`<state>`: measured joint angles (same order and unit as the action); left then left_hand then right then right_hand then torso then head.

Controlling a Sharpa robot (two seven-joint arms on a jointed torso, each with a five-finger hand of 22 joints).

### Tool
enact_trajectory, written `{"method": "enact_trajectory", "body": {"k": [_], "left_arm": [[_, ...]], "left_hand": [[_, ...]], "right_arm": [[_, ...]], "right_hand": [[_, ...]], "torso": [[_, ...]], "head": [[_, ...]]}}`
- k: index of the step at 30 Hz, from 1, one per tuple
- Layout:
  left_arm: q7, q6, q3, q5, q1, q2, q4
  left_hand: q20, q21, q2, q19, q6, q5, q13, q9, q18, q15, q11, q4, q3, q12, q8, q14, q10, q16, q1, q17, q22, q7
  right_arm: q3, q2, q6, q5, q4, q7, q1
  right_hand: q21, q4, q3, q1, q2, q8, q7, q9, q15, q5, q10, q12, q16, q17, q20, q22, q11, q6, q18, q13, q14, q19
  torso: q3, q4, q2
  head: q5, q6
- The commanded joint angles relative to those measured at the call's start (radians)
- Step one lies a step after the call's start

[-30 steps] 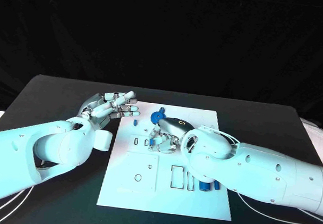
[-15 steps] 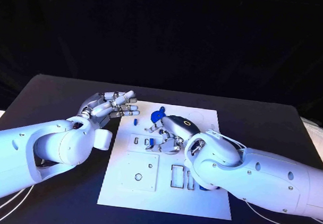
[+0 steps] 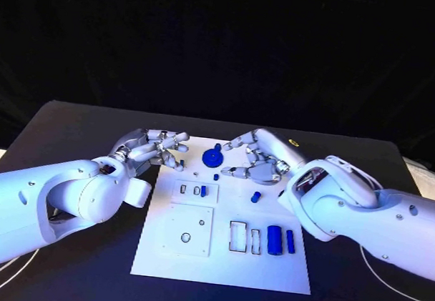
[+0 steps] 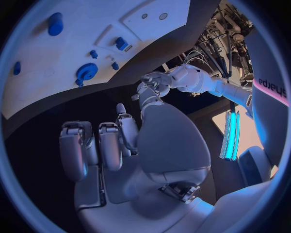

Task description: Assemble the parts on the task board

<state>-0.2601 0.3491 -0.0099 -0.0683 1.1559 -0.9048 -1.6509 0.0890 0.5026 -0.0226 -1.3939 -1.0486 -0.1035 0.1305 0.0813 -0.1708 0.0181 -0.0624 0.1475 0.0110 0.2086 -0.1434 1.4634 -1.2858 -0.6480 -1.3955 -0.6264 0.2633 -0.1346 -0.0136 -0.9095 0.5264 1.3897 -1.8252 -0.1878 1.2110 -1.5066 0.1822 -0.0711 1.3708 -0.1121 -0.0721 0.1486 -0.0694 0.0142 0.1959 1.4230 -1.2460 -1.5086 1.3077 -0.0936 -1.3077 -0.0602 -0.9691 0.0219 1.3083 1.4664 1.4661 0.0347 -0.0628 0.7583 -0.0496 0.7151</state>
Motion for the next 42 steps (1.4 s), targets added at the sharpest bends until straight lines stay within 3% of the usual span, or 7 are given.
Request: {"method": "enact_trajectory", "body": {"k": [1, 4, 7, 10, 13, 22, 42], "left_arm": [[0.315, -0.146, 0.001, -0.323, 0.007, -0.001, -0.004], [0.491, -0.221, 0.004, -0.5, 0.027, 0.0, -0.003], [0.629, -0.269, 0.005, -0.623, 0.055, 0.004, 0.001], [0.735, -0.321, 0.005, -0.721, 0.084, 0.012, 0.001], [0.815, -0.369, 0.005, -0.807, 0.109, 0.027, -0.001], [0.967, -0.465, 0.006, -0.935, 0.143, 0.1, 0.026], [1.028, -0.546, -0.001, -1.024, 0.15, 0.278, 0.192]], "left_hand": [[-0.023, 0.294, 0.002, -0.063, -0.018, 0.001, 0.064, 0.009, 0.036, 0.02, 0.03, 0.033, -0.016, 0.08, -0.017, 0.072, -0.057, -0.487, 0.043, -0.455, 0.313, 0.021], [-0.036, 0.511, 0.005, -0.062, -0.042, 0.006, 0.19, 0.035, 0.066, 0.038, 0.038, 0.092, -0.065, 0.23, -0.062, 0.076, -0.07, -0.73, 0.111, -0.714, 0.553, 0.037], [-0.043, 0.728, -0.005, -0.039, -0.014, 0.001, 0.518, 0.096, 0.087, 0.045, 0.054, 0.128, -0.121, 0.566, -0.151, 0.093, 0.022, -0.882, 0.104, -0.892, 0.795, 0.042], [-0.04, 0.824, -0.021, -0.048, -0.005, 0.006, 0.748, 0.149, 0.099, 0.047, 0.057, 0.138, -0.16, 0.784, -0.226, 0.107, 0.003, -0.923, 0.121, -0.944, 0.918, 0.058], [-0.044, 0.863, -0.033, -0.055, 0.007, 0.012, 0.841, 0.183, 0.104, 0.046, 0.061, 0.142, -0.184, 0.867, -0.269, 0.107, -0.014, -0.923, 0.142, -0.944, 0.97, 0.064], [-0.051, 0.891, -0.042, -0.057, 0.026, 0.054, 0.904, 0.252, 0.109, 0.055, 0.074, 0.144, -0.251, 0.917, -0.36, 0.107, -0.019, -0.923, 0.205, -0.944, 1.011, 0.078], [-0.059, 0.94, -0.057, -0.087, 0.058, 0.055, 0.947, 0.303, 0.124, 0.061, 0.082, 0.143, -0.29, 0.953, -0.424, 0.107, -0.033, -0.923, 0.216, -0.944, 1.089, 0.085]], "right_arm": [[0.0, -0.035, -0.012, -0.242, 0.004, 0.109, 0.015], [0.0, -0.073, -0.013, -0.353, 0.012, 0.139, 0.033], [0.0, -0.098, -0.005, -0.457, 0.025, 0.171, 0.043], [-0.001, -0.111, -0.002, -0.551, 0.044, 0.201, 0.048], [-0.002, -0.115, -0.001, -0.599, 0.064, 0.219, 0.05], [-0.004, -0.112, -0.017, -0.632, 0.098, 0.226, 0.052], [-0.008, -0.106, -0.052, -0.582, 0.116, 0.209, 0.052]], "right_hand": [[0.003, 0.0, -0.007, 0.007, 0.005, -0.001, -0.002, -0.001, 0.001, 0.008, -0.005, 0.003, 0.004, 0.119, 0.001, -0.113, 0.001, -0.006, 0.012, 0.053, 0.075, 0.021], [0.003, -0.003, -0.01, 0.01, 0.014, -0.003, -0.002, -0.002, 0.001, 0.016, -0.004, 0.002, 0.004, 0.118, 0.001, -0.112, 0.002, -0.009, 0.012, 0.053, 0.075, 0.021], [0.007, -0.01, -0.015, 0.018, 0.025, -0.006, -0.003, -0.003, 0.002, 0.029, -0.007, 0.007, 0.007, 0.112, 0.002, -0.104, 0.003, -0.017, 0.014, 0.05, 0.074, 0.016], [0.014, -0.022, -0.025, 0.031, 0.04, -0.024, -0.009, -0.009, 0.006, 0.044, -0.01, 0.01, 0.009, 0.11, 0.005, -0.089, 0.008, -0.052, 0.018, 0.047, 0.073, 0.007], [0.017, -0.026, -0.028, 0.034, 0.046, -0.032, -0.013, -0.011, 0.009, 0.048, -0.013, 0.014, 0.011, 0.107, 0.007, -0.083, 0.012, -0.069, 0.019, 0.044, 0.072, 0.004], [0.022, -0.028, -0.013, 0.017, 0.039, -0.027, -0.013, -0.006, 0.01, -0.01, -0.02, 0.026, 0.015, 0.102, 0.01, -0.075, 0.012, -0.063, 0.021, 0.035, 0.071, 0.0], [0.027, -0.028, 0.006, -0.002, 0.043, -0.023, -0.012, -0.003, 0.009, -0.041, -0.031, 0.044, 0.021, 0.093, 0.01, -0.065, 0.01, -0.057, 0.023, 0.022, 0.069, -0.006]], "torso": [[-0.0039, 0.0039, -0.011], [-0.0075, 0.0067, -0.017], [-0.0108, 0.0104, -0.022], [-0.0153, 0.0137, -0.029], [-0.0171, 0.0158, -0.033], [-0.0231, 0.0189, -0.041], [-0.0228, 0.0207, -0.04]], "head": [[0.007, 0.006], [0.013, 0.008], [0.02, 0.012], [0.027, 0.014], [0.029, 0.014], [0.042, 0.028], [0.053, 0.04]]}}
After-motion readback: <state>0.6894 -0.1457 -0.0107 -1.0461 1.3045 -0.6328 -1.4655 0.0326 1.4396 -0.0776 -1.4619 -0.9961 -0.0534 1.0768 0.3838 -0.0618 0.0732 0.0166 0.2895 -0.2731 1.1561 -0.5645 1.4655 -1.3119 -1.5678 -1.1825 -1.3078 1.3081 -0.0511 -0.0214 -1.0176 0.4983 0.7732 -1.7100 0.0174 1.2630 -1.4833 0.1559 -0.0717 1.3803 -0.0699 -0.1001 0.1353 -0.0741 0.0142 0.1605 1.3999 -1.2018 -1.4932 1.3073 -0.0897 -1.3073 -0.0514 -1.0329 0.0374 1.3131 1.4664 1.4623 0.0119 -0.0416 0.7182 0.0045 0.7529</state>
